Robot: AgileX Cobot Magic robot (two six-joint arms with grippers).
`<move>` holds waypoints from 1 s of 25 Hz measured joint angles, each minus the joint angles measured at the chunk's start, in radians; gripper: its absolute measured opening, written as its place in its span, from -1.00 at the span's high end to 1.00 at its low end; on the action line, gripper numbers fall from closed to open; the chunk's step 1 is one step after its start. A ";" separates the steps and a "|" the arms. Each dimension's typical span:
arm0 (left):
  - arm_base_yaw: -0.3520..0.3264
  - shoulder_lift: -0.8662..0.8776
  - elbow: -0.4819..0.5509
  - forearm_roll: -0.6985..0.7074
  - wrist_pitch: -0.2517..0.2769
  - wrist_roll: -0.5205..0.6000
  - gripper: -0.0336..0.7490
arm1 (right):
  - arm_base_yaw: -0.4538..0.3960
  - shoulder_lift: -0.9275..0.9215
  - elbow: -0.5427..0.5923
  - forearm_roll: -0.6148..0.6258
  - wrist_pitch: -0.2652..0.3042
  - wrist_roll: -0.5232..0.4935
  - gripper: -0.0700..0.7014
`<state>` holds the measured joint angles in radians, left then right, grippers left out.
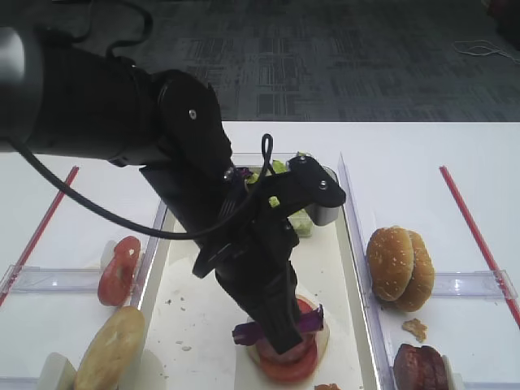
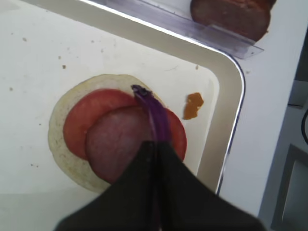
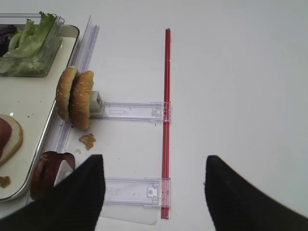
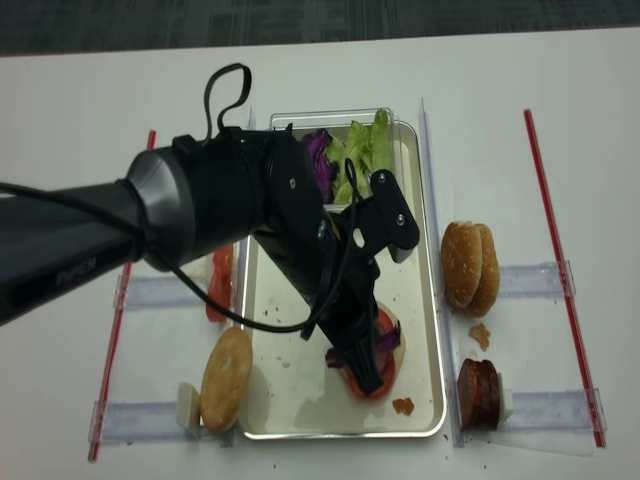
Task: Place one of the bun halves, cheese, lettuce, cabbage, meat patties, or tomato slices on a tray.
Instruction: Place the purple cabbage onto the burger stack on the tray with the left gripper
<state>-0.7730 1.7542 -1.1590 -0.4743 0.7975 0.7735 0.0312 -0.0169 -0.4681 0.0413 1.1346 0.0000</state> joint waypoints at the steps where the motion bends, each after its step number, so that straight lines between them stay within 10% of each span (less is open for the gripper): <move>1: 0.000 0.004 0.000 -0.002 -0.005 0.004 0.96 | 0.000 0.000 0.000 0.000 0.000 0.000 -0.39; 25: 0.000 0.057 0.000 -0.030 -0.037 0.038 0.96 | 0.000 0.000 0.000 0.000 0.000 0.000 -0.39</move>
<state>-0.7730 1.8112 -1.1590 -0.5048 0.7607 0.8111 0.0312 -0.0169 -0.4681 0.0413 1.1346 0.0000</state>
